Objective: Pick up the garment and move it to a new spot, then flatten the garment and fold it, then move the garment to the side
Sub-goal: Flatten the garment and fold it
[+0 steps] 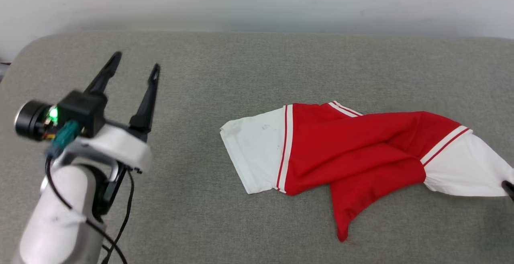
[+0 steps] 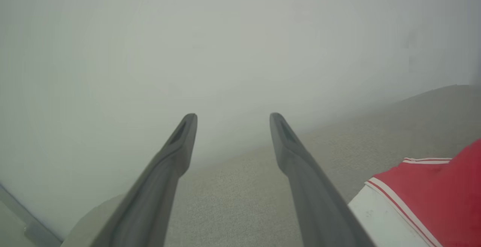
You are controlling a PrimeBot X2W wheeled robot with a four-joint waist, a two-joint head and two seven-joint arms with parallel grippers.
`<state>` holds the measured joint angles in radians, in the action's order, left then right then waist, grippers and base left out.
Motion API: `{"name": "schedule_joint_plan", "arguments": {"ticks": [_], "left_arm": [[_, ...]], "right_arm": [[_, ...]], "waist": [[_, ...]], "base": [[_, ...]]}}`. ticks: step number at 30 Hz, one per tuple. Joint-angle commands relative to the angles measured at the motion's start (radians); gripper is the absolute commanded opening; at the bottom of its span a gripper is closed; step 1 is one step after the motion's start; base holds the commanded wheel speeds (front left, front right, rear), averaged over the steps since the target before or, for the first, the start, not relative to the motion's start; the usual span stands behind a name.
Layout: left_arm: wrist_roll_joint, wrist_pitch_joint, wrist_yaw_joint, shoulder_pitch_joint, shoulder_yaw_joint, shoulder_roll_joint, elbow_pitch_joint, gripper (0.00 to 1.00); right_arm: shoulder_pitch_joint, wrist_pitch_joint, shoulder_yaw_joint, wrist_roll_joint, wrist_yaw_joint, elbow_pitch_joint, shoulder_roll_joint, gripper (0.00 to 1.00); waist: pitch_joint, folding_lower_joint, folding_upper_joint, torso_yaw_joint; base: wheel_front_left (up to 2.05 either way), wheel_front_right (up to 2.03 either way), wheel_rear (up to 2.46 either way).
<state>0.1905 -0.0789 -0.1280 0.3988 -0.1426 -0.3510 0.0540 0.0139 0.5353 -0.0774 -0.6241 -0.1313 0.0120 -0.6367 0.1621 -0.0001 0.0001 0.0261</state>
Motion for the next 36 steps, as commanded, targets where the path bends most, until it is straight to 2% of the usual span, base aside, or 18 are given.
{"name": "schedule_joint_plan", "arguments": {"ticks": [1, 4, 8, 9, 13, 14, 19, 26, 36], "left_arm": [[0.044, 0.05, -0.001, 0.036, -0.043, -0.031, 0.006, 1.0], [0.148, 0.171, 0.0, 0.118, -0.14, -0.104, 0.015, 1.0], [0.274, 0.317, -0.001, 0.216, -0.258, -0.17, 0.037, 1.0], [0.348, 0.416, -0.001, 0.284, -0.343, -0.208, 0.064, 1.0], [0.43, 0.545, -0.001, 0.362, -0.463, -0.241, 0.105, 1.0], [0.43, 0.545, -0.001, 0.362, -0.463, -0.241, 0.105, 1.0], [0.509, 0.667, -0.001, 0.447, -0.596, -0.258, 0.168, 1.0], [0.593, 0.778, -0.001, 0.546, -0.764, -0.27, 0.242, 1.0], [0.654, 0.808, -0.001, 0.634, -0.955, -0.278, 0.353, 1.0]], "right_arm": [[0.009, -0.006, 0.0, 0.008, 0.001, 0.004, 0.008, 0.0], [0.002, -0.011, 0.004, 0.019, 0.001, 0.005, 0.014, 0.0], [-0.016, -0.017, 0.015, 0.024, 0.001, 0.009, 0.023, 0.0], [-0.03, -0.024, 0.025, 0.027, 0.001, 0.01, 0.026, 0.0], [-0.048, -0.034, 0.036, 0.029, 0.001, 0.008, 0.029, 0.0], [-0.048, -0.034, 0.036, 0.029, 0.001, 0.008, 0.029, 0.0], [-0.078, -0.045, 0.055, 0.034, 0.001, 0.007, 0.039, 0.0], [-0.125, -0.054, 0.083, 0.042, 0.001, 0.0, 0.047, 0.0], [-0.185, -0.068, 0.125, 0.05, 0.001, -0.01, 0.062, 0.0]], "waist": [[0.004, 0.0001, -0.0001, -0.011], [0.013, 0.0001, -0.0001, -0.026], [0.031, 0.0001, -0.0001, -0.044], [0.047, 0.0001, -0.0001, -0.058], [0.074, 0.0001, -0.0001, -0.075], [0.074, 0.0001, -0.0001, -0.075], [0.113, 0.0001, -0.0001, -0.098], [0.168, 0.0001, -0.0001, -0.127], [0.233, 0.0001, -0.0001, -0.159]], "base": [[0.0, 0.0, 0.0], [0.0, 0.0, 0.0], [0.0, 0.0, 0.0], [0.0, 0.0, 0.0], [0.0, 0.0, 0.0], [0.0, 0.0, 0.0], [0.0, 0.0, 0.0], [0.0, 0.0, 0.0], [0.0, 0.0, 0.0]]}}
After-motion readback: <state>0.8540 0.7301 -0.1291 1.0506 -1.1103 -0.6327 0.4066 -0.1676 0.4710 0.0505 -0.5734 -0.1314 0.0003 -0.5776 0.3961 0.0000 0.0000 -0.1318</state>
